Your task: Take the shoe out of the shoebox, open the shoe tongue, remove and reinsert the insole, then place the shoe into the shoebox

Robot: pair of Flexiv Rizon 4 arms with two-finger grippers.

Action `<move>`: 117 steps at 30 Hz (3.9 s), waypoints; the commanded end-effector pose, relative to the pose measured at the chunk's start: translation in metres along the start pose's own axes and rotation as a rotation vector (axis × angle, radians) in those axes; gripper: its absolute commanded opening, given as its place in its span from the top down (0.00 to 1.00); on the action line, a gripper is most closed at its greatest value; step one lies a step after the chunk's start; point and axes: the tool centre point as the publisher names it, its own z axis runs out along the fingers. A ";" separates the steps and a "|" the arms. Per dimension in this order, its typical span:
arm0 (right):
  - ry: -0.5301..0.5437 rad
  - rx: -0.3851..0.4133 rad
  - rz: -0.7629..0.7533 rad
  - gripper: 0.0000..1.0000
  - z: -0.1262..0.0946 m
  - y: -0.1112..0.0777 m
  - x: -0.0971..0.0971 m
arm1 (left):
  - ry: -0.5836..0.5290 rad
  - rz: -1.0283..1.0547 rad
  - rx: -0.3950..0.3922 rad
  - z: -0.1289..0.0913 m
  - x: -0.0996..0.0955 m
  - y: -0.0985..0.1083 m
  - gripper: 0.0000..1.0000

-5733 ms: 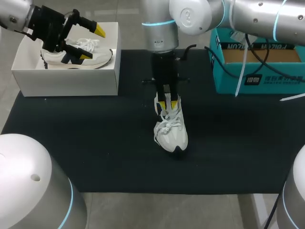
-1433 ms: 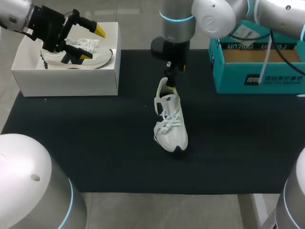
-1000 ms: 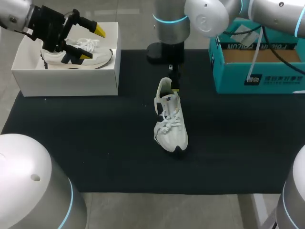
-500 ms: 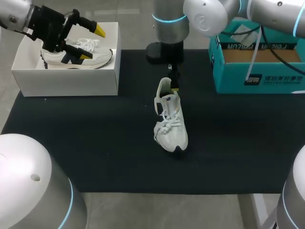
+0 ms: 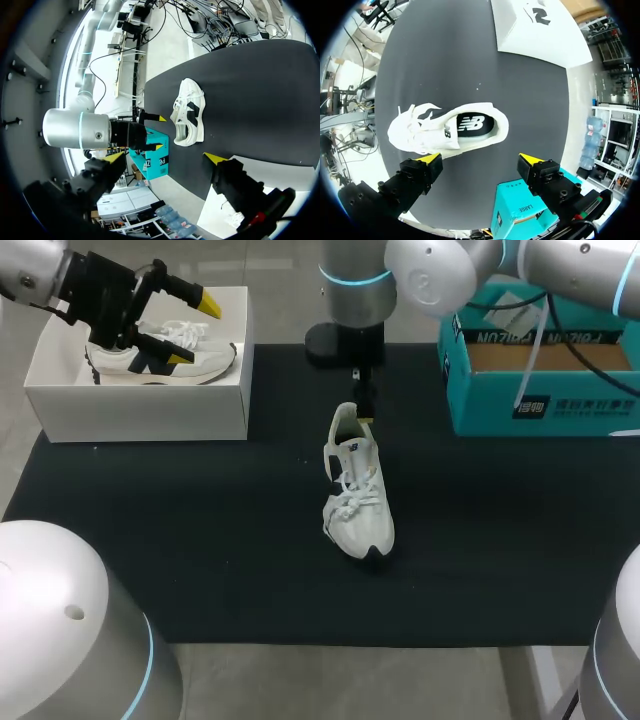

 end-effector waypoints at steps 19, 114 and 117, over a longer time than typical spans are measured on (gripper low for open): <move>-0.035 0.003 -0.042 0.00 0.071 0.032 -0.054 | 0.002 0.000 0.000 0.000 0.000 0.000 0.00; -0.129 0.053 -0.004 1.00 -0.164 -0.134 -0.074 | 0.002 0.000 0.000 0.000 0.000 0.000 0.00; -0.144 0.065 -0.035 1.00 -0.162 -0.165 -0.076 | 0.002 0.000 0.000 0.000 0.000 0.000 0.00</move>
